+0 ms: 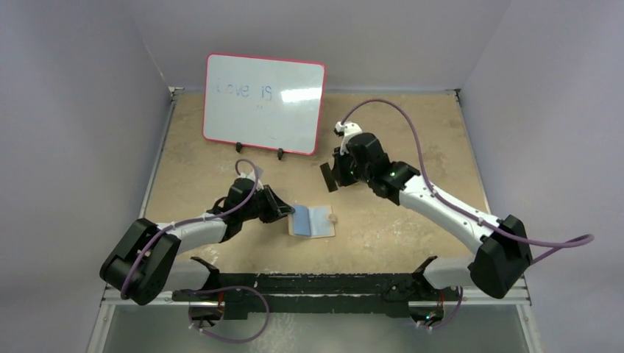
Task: Put the credit cards into the card holder
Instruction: Pick up the credit card from the storage box.
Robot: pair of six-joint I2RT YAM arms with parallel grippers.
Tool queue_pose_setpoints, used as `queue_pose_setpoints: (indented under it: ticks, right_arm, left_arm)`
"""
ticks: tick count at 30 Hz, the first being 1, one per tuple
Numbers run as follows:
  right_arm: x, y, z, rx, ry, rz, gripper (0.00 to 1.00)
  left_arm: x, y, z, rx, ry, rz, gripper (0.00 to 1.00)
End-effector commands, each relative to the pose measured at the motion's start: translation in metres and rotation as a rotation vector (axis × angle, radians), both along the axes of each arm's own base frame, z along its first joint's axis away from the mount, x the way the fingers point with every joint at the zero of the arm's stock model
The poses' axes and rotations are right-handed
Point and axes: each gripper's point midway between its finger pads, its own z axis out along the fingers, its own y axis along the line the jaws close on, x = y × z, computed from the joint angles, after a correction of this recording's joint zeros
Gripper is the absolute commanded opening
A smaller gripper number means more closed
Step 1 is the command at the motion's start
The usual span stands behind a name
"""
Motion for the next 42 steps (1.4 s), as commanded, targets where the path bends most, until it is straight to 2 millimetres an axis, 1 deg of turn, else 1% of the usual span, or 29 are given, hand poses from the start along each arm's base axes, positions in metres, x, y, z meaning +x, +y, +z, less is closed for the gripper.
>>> queue_pose_setpoints:
  ticks: [1,3,5,7,8,10,12,13,14,17,19,22,25,30,31,33,41,42]
  right_arm:
    - [-0.026,0.049,0.015,0.309,0.032,0.048,0.0]
    - [-0.035,0.056,0.004,0.36,0.075,0.056,0.0]
    - [-0.038,0.057,-0.007,0.389,0.097,0.045,0.0]
    - [-0.043,0.058,-0.024,0.383,0.12,0.06,0.0]
    - [-0.05,0.061,-0.034,0.381,0.16,0.084,0.0]
    - [-0.054,0.062,-0.047,0.364,0.2,0.102,0.0]
    - [-0.052,0.063,-0.054,0.358,0.203,0.096,0.0]
    - [-0.056,0.063,-0.059,0.365,0.226,0.099,0.0]
    - [-0.06,0.063,-0.063,0.378,0.247,0.093,0.0]
    - [-0.062,0.057,-0.073,0.38,0.268,0.045,0.0]
    - [-0.064,0.055,-0.078,0.38,0.28,0.033,0.0]
    - [-0.065,0.051,-0.085,0.38,0.293,0.015,0.0]
    - [-0.061,0.045,-0.09,0.384,0.302,-0.006,0.0]
    - [-0.057,0.033,-0.104,0.378,0.319,-0.039,0.0]
    - [-0.057,0.032,-0.104,0.387,0.32,-0.034,0.0]
    - [-0.058,0.03,-0.106,0.393,0.325,-0.033,0.0]
    - [-0.063,0.035,-0.107,0.429,0.348,-0.013,0.0]
    - [-0.063,0.037,-0.105,0.444,0.349,-0.007,0.0]
  left_arm:
    - [0.008,0.008,0.002,0.082,-0.058,0.013,0.17]
    - [0.008,0.014,0.0,0.123,-0.063,0.021,0.2]
    - [0.007,0.019,-0.002,0.157,-0.059,0.021,0.22]
    - [0.005,0.024,-0.007,0.188,-0.045,0.029,0.24]
    - [0.004,0.027,-0.01,0.199,-0.042,0.039,0.24]
    - [0.003,0.03,-0.012,0.205,-0.044,0.05,0.26]
    - [0.003,0.03,-0.012,0.206,-0.048,0.053,0.27]
    - [0.004,0.03,-0.012,0.207,-0.048,0.05,0.26]
    - [0.003,0.029,-0.013,0.206,-0.048,0.041,0.26]
    - [0.001,0.024,-0.017,0.191,-0.032,0.016,0.19]
    - [-0.002,0.023,-0.02,0.18,-0.023,0.013,0.19]
    - [-0.005,0.025,-0.024,0.181,-0.017,0.014,0.23]
    - [-0.006,0.026,-0.024,0.187,-0.02,0.014,0.26]
    - [-0.006,0.023,-0.025,0.175,-0.016,0.002,0.27]
    - [-0.007,0.022,-0.026,0.172,-0.013,-0.002,0.27]
    - [-0.006,0.019,-0.025,0.157,-0.014,-0.008,0.24]
    - [-0.008,0.014,-0.023,0.117,-0.01,-0.009,0.0]
    - [-0.008,0.015,-0.023,0.116,-0.01,-0.009,0.0]
